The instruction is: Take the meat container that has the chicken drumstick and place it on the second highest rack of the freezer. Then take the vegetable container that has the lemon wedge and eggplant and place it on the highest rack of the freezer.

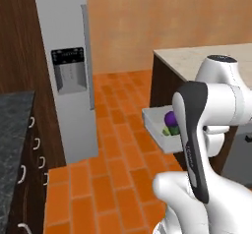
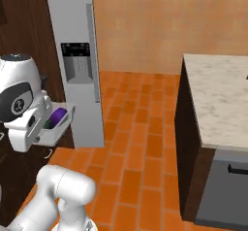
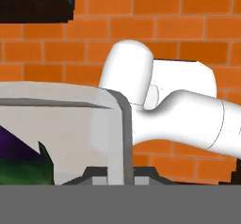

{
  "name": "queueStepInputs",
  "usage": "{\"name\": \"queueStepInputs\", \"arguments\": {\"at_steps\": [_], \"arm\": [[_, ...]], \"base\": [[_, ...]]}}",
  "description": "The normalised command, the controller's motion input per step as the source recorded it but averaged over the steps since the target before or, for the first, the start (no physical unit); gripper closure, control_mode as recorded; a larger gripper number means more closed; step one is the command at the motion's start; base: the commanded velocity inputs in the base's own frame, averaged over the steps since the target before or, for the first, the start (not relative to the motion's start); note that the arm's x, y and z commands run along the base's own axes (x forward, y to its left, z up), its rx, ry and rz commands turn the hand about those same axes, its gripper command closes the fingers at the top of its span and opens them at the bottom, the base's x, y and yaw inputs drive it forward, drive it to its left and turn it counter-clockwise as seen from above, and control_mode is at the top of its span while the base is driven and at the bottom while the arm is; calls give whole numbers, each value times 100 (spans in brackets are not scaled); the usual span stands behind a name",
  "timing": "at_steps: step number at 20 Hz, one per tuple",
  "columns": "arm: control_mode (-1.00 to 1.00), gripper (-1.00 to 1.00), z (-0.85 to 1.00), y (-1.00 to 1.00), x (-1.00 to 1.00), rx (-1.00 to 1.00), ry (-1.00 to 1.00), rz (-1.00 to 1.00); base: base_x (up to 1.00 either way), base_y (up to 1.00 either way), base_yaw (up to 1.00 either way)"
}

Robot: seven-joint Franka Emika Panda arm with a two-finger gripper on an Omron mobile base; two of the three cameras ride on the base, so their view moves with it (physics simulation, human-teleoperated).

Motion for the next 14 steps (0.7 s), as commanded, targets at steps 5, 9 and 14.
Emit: {"name": "queueStepInputs", "arguments": {"at_steps": [5,9,14], "arm": [[100,100,0,0,0,0,0,0],[100,100,0,0,0,0,0,0],[100,100,0,0,0,0,0,0]], "base": [[71,-10,-32],[99,-2,-2],[100,-16,0]]}}
